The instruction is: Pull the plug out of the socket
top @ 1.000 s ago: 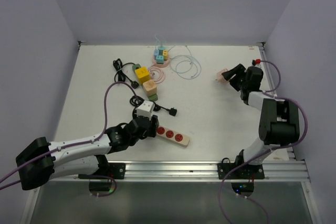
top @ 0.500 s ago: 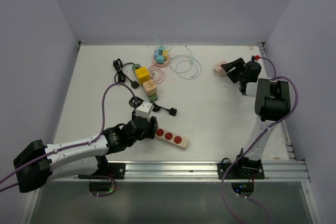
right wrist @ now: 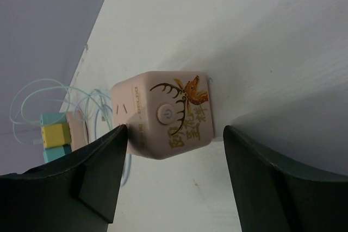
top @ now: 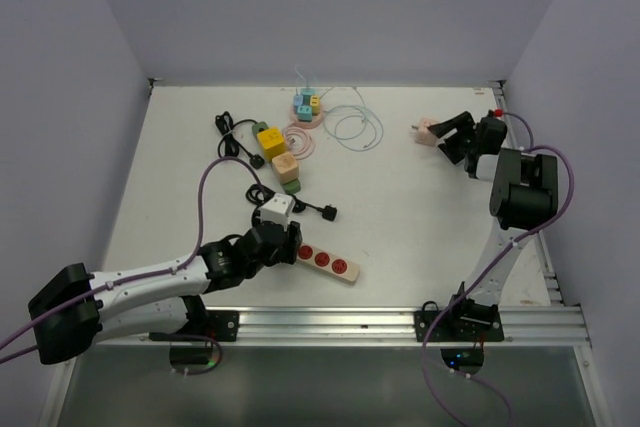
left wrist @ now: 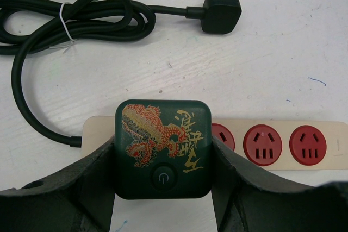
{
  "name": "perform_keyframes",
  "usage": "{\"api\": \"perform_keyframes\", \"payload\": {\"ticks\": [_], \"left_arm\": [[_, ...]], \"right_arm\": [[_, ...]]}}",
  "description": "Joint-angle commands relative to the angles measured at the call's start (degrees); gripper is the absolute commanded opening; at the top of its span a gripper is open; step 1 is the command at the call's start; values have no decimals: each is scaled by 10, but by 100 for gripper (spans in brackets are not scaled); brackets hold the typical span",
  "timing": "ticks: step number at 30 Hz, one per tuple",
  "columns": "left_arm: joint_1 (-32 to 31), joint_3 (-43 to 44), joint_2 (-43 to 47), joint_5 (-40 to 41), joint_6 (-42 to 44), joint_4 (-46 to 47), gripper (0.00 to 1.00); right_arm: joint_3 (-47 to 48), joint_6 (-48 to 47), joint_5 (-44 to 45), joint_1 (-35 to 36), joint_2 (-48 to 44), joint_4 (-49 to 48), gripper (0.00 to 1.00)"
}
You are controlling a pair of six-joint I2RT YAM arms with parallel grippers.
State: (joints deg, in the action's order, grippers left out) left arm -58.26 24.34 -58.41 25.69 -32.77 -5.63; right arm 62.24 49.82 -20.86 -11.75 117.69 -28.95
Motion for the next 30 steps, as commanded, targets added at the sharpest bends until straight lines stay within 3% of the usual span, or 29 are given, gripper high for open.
{"api": "perform_keyframes", "payload": {"ticks": [1,4,9,16,18,19,22,30], "left_arm": [[3,21,-10,-7,-4,28,27],[3,25,-16,-9,-2,28,27],[3,38,-18,-6,5,20,27],[3,62,-21,8,14,3,27],[3,70,-22,12,15,-7,23],[3,73,-22,12,16,-11,16],[4,75,-16,14,15,-15,0],[6,65,26,30,-5,-39,0]], "right_arm": [[19,-34,15,-9,-18,94,74],[22,-30,19,-15,-21,117,75],[0,-28,-6,-16,-56,68,86],[-12,-46,-48,-14,-177,105,96],[-45,-52,-53,-1,-229,115,96],[-58,-56,-55,6,-247,126,96],[-119,-93,-48,54,-328,166,95],[-298,-131,-45,259,-520,213,86]]}}
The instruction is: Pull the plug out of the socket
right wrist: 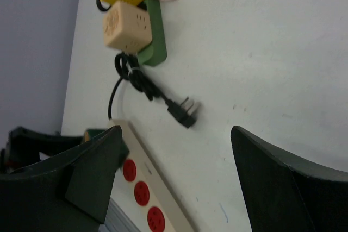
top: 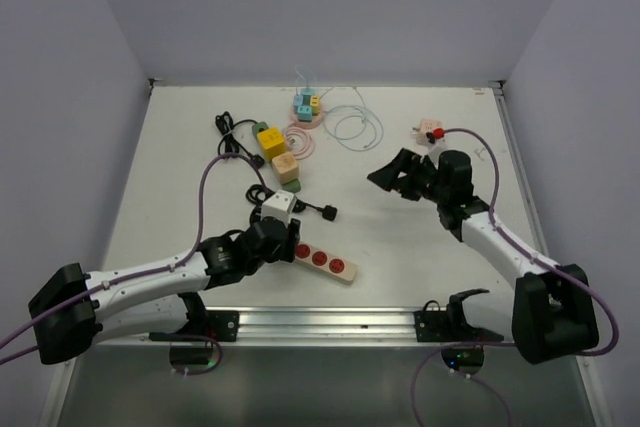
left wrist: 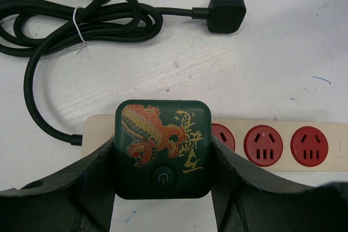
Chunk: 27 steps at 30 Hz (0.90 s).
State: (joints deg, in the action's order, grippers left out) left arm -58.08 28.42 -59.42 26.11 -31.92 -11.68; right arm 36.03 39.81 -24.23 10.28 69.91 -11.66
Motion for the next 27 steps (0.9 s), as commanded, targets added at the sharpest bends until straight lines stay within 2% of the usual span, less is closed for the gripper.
{"api": "perform_keyframes", "payload": {"ticks": [1,4,9,14,22,27], "left_arm": [[4,22,43,26,-14,19,0],[4,16,76,32,-18,18,0],[4,-2,139,32,-16,32,0],[4,-15,170,28,-18,32,0],[4,-29,192,29,-33,47,0],[4,-23,204,40,-34,50,0]], "right_arm": [[-48,-32,-18,51,-76,44,84],[-96,-31,-42,85,-134,60,82],[-134,-28,-97,125,-158,82,84],[-166,30,-84,192,-173,24,86],[-185,95,-59,268,-119,-80,84],[-190,112,-42,299,-85,-101,82]]}}
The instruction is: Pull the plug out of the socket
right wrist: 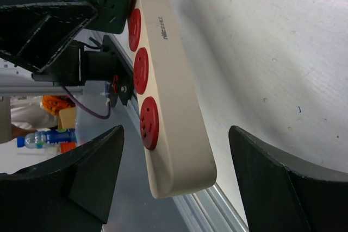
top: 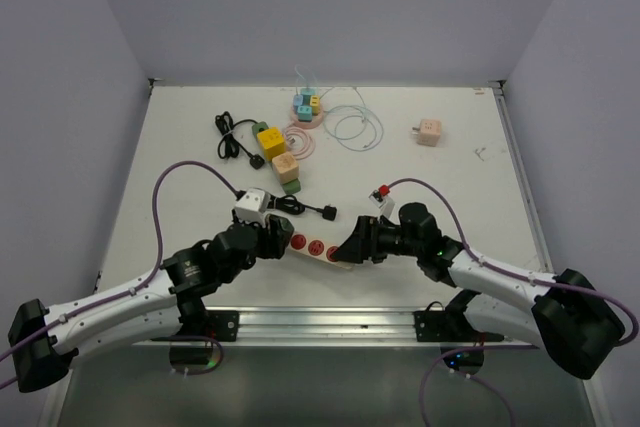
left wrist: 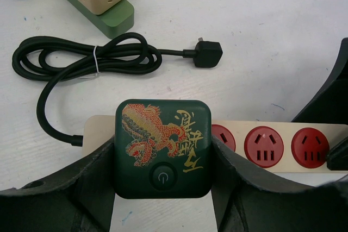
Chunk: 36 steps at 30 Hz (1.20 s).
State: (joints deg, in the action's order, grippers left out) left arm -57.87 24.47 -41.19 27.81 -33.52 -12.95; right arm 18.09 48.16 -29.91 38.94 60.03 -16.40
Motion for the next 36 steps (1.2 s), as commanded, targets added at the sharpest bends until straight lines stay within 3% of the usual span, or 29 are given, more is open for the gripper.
{"api": "perform_keyframes", "payload": {"ticks": [1,3,8,11,14,17,25,32,36], "left_arm": [[2,16,28,23,-18,64,0],[2,15,32,22,-18,68,0],[2,8,36,9,-11,74,0],[2,-4,40,-6,-5,88,0],[2,-8,42,-9,1,88,0],[2,-7,41,-7,19,88,0],[-1,35,-15,22,84,62,0],[-9,53,-43,38,103,59,0],[-9,42,-18,79,43,43,0]], "right_arm": [[-13,39,14,17,24,-74,81],[-17,47,13,19,32,-89,79],[-9,61,21,29,36,-110,60],[-8,70,24,30,39,-129,56],[-7,92,8,30,63,-168,43],[-5,109,4,32,82,-195,24],[33,77,69,52,53,-52,0],[44,86,79,52,47,-13,0],[31,102,74,51,47,-55,0]]}}
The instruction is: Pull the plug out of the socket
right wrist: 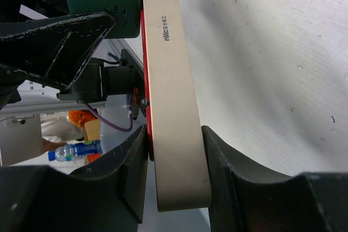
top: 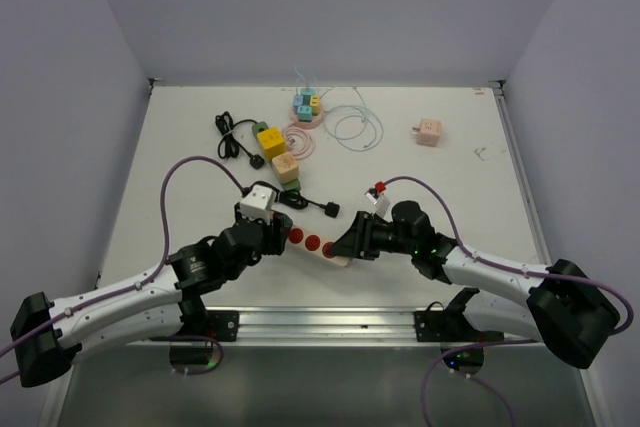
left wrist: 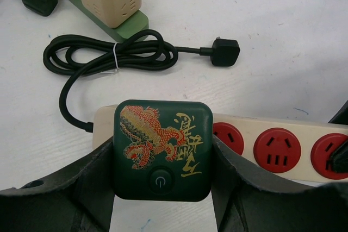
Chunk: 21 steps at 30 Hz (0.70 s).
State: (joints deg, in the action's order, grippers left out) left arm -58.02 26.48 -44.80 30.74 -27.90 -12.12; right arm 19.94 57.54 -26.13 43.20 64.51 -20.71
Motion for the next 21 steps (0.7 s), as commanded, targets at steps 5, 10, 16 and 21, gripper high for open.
{"api": "perform_keyframes", "payload": {"ticks": [5,10,16,21], "left_arm": [[19,-24,76,29,-53,35,0],[106,-57,146,-65,-54,53,0],[116,-68,161,-73,-52,60,0],[126,-77,184,-64,-65,51,0]], "right_arm": [[-3,6,45,-2,-20,-7,0],[-28,35,24,-17,-19,-44,0],[-38,49,6,-37,-20,-60,0],[-50,46,-16,-74,-54,-39,0]]}}
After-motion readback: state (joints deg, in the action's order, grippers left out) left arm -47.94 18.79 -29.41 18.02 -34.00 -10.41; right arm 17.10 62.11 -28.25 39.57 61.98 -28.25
